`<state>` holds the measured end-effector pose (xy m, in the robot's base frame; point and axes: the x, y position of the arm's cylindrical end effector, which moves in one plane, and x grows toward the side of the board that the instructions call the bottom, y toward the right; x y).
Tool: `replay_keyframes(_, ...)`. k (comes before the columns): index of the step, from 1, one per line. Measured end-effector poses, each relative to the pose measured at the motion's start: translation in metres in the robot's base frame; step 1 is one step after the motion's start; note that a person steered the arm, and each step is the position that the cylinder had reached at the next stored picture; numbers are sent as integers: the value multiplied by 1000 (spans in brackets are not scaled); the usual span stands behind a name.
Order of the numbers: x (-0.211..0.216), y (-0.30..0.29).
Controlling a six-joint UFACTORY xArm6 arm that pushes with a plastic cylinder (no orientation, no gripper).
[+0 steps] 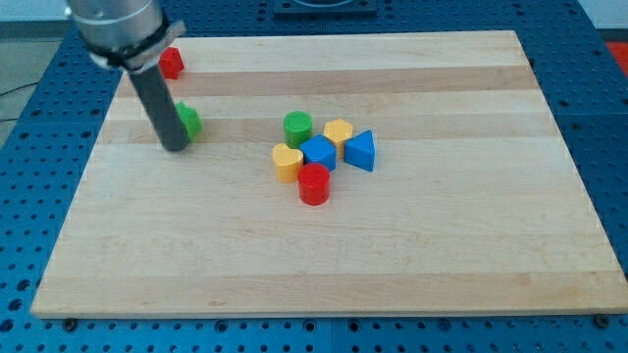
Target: Slide the green star to the right of the red star
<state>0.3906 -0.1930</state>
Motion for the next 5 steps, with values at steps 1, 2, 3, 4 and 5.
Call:
replay_keyframes(1, -59, -7)
replay_keyframes(2, -86, -12)
replay_keyframes(3, -80, 23)
replay_keyframes(4, -95, 42)
replay_keyframes(5, -106, 39)
